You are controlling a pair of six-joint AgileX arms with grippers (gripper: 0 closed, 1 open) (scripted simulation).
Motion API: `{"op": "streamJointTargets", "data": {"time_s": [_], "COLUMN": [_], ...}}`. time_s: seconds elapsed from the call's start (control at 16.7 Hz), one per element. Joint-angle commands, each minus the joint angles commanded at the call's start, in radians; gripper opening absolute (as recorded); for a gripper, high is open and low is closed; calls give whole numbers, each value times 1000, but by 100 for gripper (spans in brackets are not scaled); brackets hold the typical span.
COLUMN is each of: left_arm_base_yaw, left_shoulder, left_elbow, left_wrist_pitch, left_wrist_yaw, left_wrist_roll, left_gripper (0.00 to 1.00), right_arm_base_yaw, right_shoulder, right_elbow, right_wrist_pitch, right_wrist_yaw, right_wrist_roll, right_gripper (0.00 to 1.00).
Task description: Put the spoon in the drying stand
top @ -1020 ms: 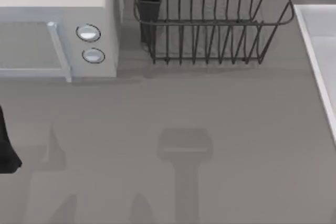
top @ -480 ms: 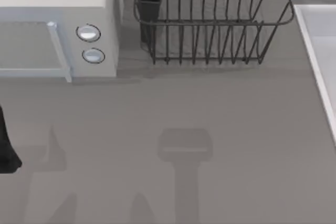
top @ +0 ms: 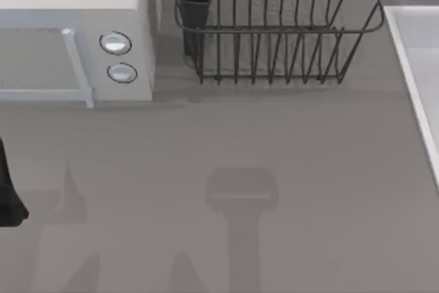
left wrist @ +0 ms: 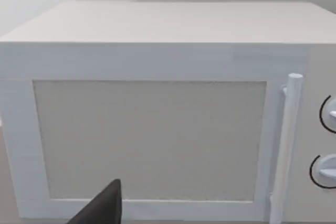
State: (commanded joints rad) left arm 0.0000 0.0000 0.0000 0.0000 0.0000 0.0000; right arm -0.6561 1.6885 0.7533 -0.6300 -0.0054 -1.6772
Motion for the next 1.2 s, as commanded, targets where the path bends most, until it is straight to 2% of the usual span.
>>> {"op": "streamJointTargets", "data": {"time_s": [0.36,1.14,1.2], "left_arm_base_yaw": [0,0,0], "left_shoulder": [0,0,0], "left_elbow": [0,0,0], "left_wrist_pitch": [0,0,0], "left_wrist_yaw": [0,0,0], "left_wrist_roll": [0,0,0], "left_gripper": [100,100,100], "right_arm_base_yaw": [0,0,0], "right_shoulder": [19,19,19], "right_elbow": [-20,-20,-20], "right_wrist_pitch": [33,33,33], "right_wrist_yaw": [0,0,0], "right_wrist_roll": [0,0,0], "right_gripper": [100,2,0]}}
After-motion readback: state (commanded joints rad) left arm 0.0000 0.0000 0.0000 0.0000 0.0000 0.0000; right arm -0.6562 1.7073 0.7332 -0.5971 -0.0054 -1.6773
